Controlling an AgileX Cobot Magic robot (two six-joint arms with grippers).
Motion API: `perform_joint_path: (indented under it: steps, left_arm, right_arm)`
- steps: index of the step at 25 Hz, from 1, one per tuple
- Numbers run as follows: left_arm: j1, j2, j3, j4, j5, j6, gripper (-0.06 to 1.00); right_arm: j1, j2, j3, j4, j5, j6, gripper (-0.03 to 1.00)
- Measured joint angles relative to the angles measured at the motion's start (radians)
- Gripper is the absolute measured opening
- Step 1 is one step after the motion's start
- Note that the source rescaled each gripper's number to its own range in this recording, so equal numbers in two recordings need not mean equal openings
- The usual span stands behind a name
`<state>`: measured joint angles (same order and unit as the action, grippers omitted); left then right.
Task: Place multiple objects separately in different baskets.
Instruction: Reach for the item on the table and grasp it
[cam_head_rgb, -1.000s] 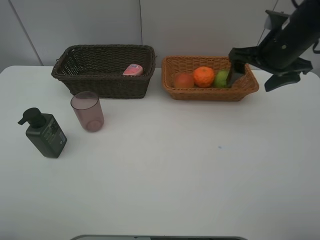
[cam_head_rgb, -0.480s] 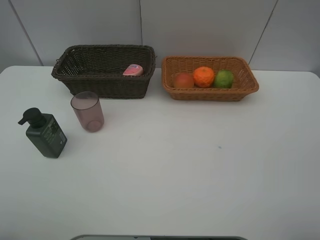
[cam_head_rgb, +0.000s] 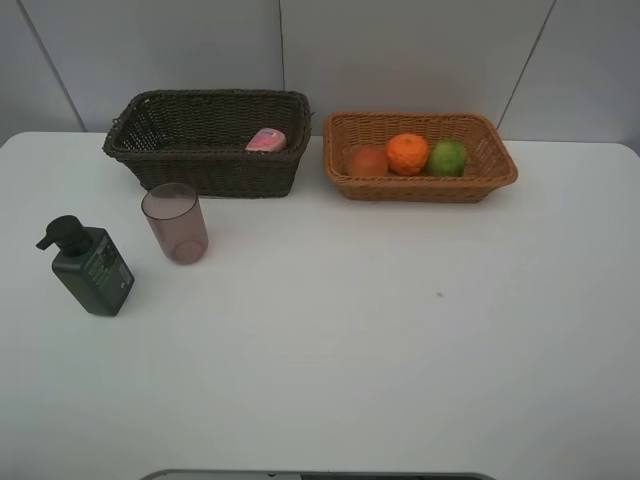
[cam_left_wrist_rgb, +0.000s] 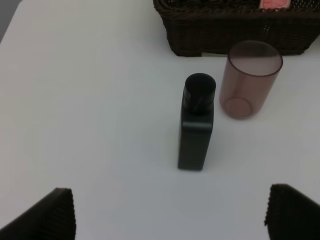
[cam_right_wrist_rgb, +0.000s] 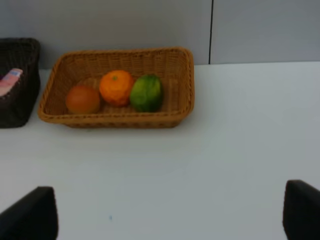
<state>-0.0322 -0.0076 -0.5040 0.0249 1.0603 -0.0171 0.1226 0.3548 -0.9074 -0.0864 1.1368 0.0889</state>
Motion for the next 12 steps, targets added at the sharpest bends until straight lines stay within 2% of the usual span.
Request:
perform_joint_path:
  steps: [5, 12]
  left_arm:
    - [0.000, 0.000, 0.000, 0.000, 0.000, 0.000, 0.98]
    - [0.000, 0.000, 0.000, 0.000, 0.000, 0.000, 0.98]
  right_arm:
    - [0.000, -0.099, 0.033, 0.008, -0.001, 0.004, 1.00]
    - [0.000, -0.319, 0.259, 0.029, -0.075, 0.008, 1.00]
